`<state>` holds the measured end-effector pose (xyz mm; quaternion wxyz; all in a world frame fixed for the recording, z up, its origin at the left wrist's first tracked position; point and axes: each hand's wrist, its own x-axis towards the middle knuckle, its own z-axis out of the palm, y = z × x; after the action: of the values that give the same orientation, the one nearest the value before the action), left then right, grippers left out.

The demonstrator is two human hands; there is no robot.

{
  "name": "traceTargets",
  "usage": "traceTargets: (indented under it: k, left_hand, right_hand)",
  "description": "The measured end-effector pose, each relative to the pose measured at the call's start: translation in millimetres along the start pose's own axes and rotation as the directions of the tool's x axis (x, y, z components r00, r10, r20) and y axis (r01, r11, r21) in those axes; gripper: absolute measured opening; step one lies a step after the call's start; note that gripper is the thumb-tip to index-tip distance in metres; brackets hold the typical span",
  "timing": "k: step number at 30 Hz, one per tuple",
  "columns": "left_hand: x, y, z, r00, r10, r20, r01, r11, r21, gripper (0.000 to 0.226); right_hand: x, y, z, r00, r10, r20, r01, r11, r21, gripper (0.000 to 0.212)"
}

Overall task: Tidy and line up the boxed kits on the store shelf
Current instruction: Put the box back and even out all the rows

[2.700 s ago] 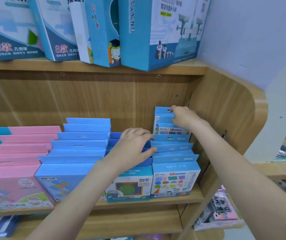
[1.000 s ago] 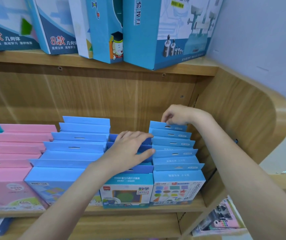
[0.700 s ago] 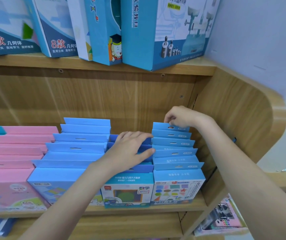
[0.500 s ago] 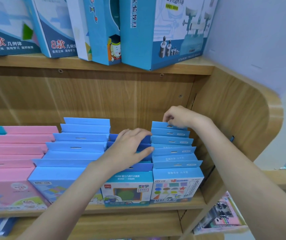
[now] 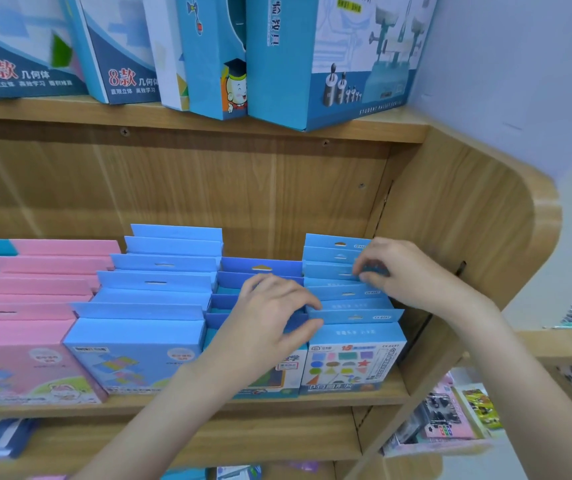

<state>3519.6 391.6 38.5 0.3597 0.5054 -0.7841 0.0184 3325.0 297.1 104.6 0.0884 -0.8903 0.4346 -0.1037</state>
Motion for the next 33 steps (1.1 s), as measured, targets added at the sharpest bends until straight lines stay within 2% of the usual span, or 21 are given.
traceTargets:
  k: [4, 9, 12, 15, 19, 27, 33]
  left_hand:
    - [1, 6, 10, 1.000, -0.006, -0.024, 0.007, 0.999, 0.042, 0.033]
    - [1, 6, 14, 0.999, -0.004, -0.046, 0.009, 0.993, 0.119, 0.025]
    - [0, 4, 14, 0.999, 0.017, -0.039, -0.012, 0.992, 0.127, 0.020]
    - [0, 3, 14, 0.999, 0.025, -0.038, -0.020, 0.994, 0.108, 0.029]
    - [1, 2, 15, 0.999, 0.029, -0.036, -0.026, 0.994, 0.105, 0.030]
    - [-2, 5, 17, 0.996, 0.041, -0.074, -0.024, 0.976, 0.217, 0.028]
    - [-3, 8, 20, 0.992, 0.048, -0.117, -0.016, 0.965, 0.263, 0.026]
  right_hand:
    - [-11, 8, 9, 0.999, 0.043, 0.022, -0.044, 0.998, 0.039, 0.016]
    - [-17, 10, 12, 0.984, 0.100, 0.148, -0.107, 0.993, 0.043, 0.028]
    - [-18, 10, 11, 0.985, 0.104, 0.136, -0.107, 0.994, 0.016, 0.025]
    - [-18, 9, 13, 0.984, 0.122, 0.126, -0.126, 0.992, 0.023, 0.022]
    - [-20, 9, 16, 0.986, 0.127, 0.110, -0.131, 0.991, 0.024, 0.023]
    - [-21, 7, 18, 0.989, 0.119, 0.085, -0.120, 0.993, 0.017, 0.024]
    - [-21, 8, 13, 0.984, 0.118, 0.132, -0.120, 0.993, 0.009, 0.021]
